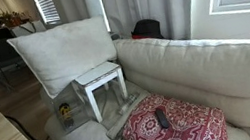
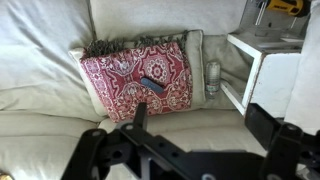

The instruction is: Place the pillow flat on the seat of the wooden chair then put the remote control on it

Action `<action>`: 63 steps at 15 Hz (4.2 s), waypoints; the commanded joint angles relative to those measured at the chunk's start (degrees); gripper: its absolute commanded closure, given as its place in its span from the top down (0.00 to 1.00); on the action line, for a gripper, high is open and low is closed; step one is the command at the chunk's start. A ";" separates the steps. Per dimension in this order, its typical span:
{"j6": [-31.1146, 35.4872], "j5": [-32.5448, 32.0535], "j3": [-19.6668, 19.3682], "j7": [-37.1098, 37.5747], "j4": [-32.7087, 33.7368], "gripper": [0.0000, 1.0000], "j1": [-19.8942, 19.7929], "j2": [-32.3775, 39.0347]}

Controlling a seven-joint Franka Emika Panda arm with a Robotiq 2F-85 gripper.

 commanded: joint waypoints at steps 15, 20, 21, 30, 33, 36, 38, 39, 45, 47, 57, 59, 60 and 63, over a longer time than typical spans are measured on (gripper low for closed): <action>3.70 29.24 10.77 -1.27 33.56 1.00 22.41 45.89; -0.87 31.42 16.62 0.03 46.95 1.00 21.53 58.41; -1.78 31.34 17.35 0.02 48.86 1.00 21.28 60.08; 0.73 30.26 19.06 0.11 49.68 1.00 21.22 61.31; 3.46 30.51 20.95 3.25 51.33 1.00 22.55 63.57; 9.35 26.80 22.56 9.04 52.81 1.00 25.08 66.32; 11.32 23.68 23.04 12.40 54.15 1.00 26.67 68.41; 12.25 23.07 23.36 13.56 54.95 1.00 27.28 69.56; 14.26 17.19 22.66 22.33 60.28 0.99 31.18 75.24; 13.69 14.97 21.91 25.89 61.93 0.84 32.21 76.68; 5.52 8.83 18.78 33.92 62.20 0.01 33.12 75.67; 2.57 8.15 18.35 33.91 61.55 0.00 32.54 74.98; 1.43 8.13 18.09 33.63 60.71 0.03 32.12 74.74; 1.11 8.70 17.77 31.72 58.53 0.03 30.73 74.79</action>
